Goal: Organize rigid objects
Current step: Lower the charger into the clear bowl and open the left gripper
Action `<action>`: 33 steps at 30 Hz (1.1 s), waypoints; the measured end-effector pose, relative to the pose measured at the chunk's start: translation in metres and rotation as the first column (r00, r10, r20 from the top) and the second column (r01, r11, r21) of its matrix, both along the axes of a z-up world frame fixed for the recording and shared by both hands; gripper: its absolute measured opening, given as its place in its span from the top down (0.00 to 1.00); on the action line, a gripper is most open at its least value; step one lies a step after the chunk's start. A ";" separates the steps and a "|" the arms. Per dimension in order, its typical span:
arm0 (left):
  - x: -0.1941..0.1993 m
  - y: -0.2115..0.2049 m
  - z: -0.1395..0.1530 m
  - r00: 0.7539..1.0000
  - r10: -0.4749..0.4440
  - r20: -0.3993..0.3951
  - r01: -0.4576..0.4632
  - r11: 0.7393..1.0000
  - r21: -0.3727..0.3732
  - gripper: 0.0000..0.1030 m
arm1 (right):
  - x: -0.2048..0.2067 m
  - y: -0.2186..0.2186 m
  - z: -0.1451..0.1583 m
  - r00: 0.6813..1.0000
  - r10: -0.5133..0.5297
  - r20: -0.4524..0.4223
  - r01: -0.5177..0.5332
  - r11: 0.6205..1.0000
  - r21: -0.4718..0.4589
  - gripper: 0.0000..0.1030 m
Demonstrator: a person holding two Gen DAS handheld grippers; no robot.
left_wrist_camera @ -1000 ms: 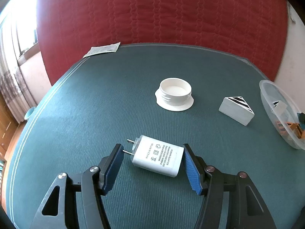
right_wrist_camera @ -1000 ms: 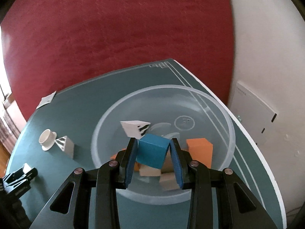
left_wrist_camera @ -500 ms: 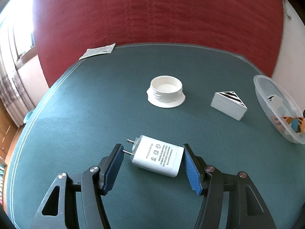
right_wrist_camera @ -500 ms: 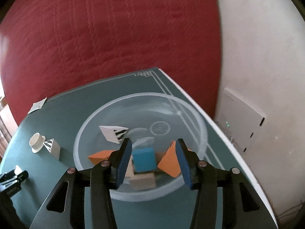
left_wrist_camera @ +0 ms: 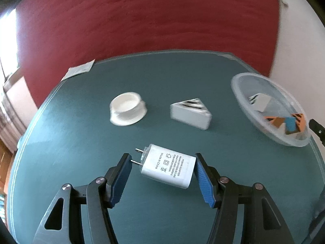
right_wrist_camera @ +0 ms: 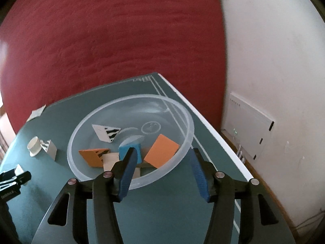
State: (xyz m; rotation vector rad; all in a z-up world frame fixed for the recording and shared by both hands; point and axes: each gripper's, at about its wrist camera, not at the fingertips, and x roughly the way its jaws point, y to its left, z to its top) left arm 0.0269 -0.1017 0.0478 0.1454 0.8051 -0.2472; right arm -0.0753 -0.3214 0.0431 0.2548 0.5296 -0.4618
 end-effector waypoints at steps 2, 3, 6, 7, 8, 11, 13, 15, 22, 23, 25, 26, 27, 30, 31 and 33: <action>0.000 -0.013 0.004 1.000 -0.025 0.007 0.025 1.000 0.002 0.37 | -0.004 -0.001 0.000 1.000 -0.008 0.015 0.008 1.000 0.005 0.43; 0.001 -0.018 0.005 0.999 -0.037 0.006 0.037 0.999 0.000 0.37 | -0.005 -0.001 0.001 1.000 -0.011 0.021 0.011 1.000 0.006 0.42; 0.005 -0.036 0.008 0.997 -0.076 0.002 0.076 0.997 -0.008 0.37 | -0.008 -0.001 0.001 0.999 -0.011 0.036 0.011 1.000 0.007 0.40; 0.004 -0.043 0.010 0.996 -0.089 0.003 0.089 0.996 -0.009 0.37 | -0.009 -0.002 0.001 0.999 -0.010 0.040 0.010 1.000 0.010 0.39; 0.002 -0.052 0.011 0.994 -0.105 0.005 0.105 0.994 -0.009 0.37 | -0.009 -0.003 0.001 0.999 -0.011 0.043 0.010 1.000 0.016 0.39; 0.000 -0.070 0.015 0.990 -0.140 0.013 0.140 0.990 -0.007 0.37 | -0.011 -0.008 -0.001 0.999 -0.018 0.047 0.016 0.999 0.040 0.39; 0.002 -0.081 0.017 0.987 -0.158 0.021 0.158 0.987 -0.007 0.37 | -0.011 -0.010 -0.002 0.999 -0.023 0.046 0.021 0.998 0.055 0.39; 0.003 -0.087 0.020 0.985 -0.170 0.028 0.171 0.985 -0.012 0.37 | -0.011 -0.010 -0.002 0.999 -0.024 0.044 0.021 0.998 0.064 0.38; 0.019 -0.111 0.022 0.981 -0.192 0.008 0.192 0.979 -0.064 0.37 | -0.010 -0.012 -0.004 0.999 -0.008 0.037 0.005 0.996 0.085 0.34; 0.020 -0.115 0.022 0.981 -0.196 0.007 0.196 0.978 -0.066 0.37 | -0.010 -0.013 -0.004 0.999 -0.009 0.037 0.006 0.996 0.089 0.34; 0.022 -0.122 0.023 0.979 -0.205 0.008 0.205 0.976 -0.069 0.37 | -0.010 -0.015 -0.005 0.999 -0.010 0.036 0.006 0.995 0.098 0.34; 0.023 -0.128 0.024 0.977 -0.212 0.011 0.212 0.975 -0.072 0.37 | -0.009 -0.015 -0.005 0.999 -0.011 0.035 0.007 0.995 0.102 0.34; 0.024 -0.131 0.024 0.976 -0.216 0.012 0.216 0.974 -0.073 0.37 | -0.009 -0.014 -0.006 0.999 -0.011 0.033 0.008 0.994 0.108 0.34; 0.026 -0.143 0.025 0.972 -0.235 0.025 0.236 0.969 -0.070 0.37 | -0.009 -0.014 -0.007 0.999 -0.011 0.032 0.007 0.993 0.115 0.34; 0.027 -0.148 0.025 0.970 -0.241 0.034 0.243 0.968 -0.067 0.35 | -0.009 -0.015 -0.007 0.999 -0.009 0.033 0.005 0.993 0.116 0.34; 0.030 -0.152 0.024 0.969 -0.244 0.047 0.247 0.967 -0.060 0.23 | -0.009 -0.015 -0.007 0.999 -0.009 0.032 0.005 0.993 0.115 0.34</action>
